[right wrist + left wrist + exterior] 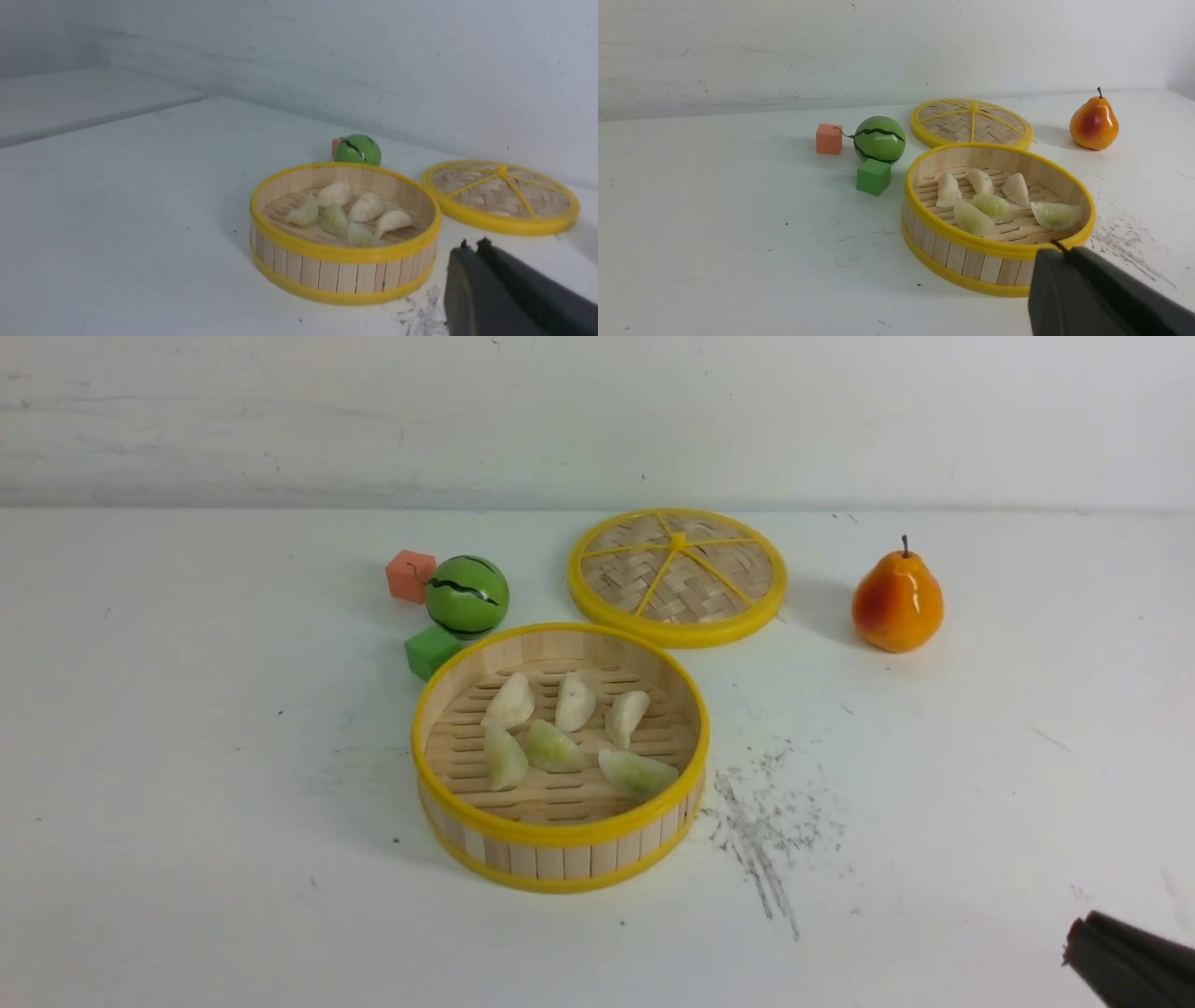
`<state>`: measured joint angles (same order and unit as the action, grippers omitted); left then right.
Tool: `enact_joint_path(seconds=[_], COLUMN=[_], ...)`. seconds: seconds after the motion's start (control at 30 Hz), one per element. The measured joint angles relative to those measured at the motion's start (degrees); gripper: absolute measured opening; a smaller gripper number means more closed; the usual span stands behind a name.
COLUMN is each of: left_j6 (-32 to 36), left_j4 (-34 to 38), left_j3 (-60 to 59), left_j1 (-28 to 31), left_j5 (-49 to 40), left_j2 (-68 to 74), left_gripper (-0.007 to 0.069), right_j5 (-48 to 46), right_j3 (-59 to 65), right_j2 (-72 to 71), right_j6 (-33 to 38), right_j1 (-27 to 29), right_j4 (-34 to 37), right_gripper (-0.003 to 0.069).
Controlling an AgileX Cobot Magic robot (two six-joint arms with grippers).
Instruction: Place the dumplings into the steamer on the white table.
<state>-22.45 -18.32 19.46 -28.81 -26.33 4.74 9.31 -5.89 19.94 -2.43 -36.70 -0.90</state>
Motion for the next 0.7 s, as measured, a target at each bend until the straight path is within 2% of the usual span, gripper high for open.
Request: enact_joint_path(seconds=[0.13,0.27,0.43,0.57,0.7], left_j6=[0.0,0.0,0.0,0.0,0.0], left_j4=[0.0,0.0,0.0,0.0,0.0], left_j3=[0.0,0.0,0.0,0.0,0.0], left_j1=[0.0,0.0,0.0,0.0,0.0], left_j5=[-0.4,-0.5,-0.8,-0.9,-1.1], left_j2=[0.0,0.0,0.0,0.0,0.0], left_gripper=[-0.0014,-0.0014,-0.0014,-0.0013,-0.001], right_j5=[1.1,-0.5,-4.7,-9.3,-19.3], right_j3=[4.2,7.3,7.4,7.4,7.4], right_j2=[-1.4,-6.5,-15.6,-19.8,-20.5], right_j6=[0.0,0.0,0.0,0.0,0.0], right_j1=[0.8,8.3,22.5,28.5,33.0], right_j4=[0.2,0.9,0.9,0.4,0.3], right_gripper=[0.0001,0.0001,0.0005,0.0009,0.0012])
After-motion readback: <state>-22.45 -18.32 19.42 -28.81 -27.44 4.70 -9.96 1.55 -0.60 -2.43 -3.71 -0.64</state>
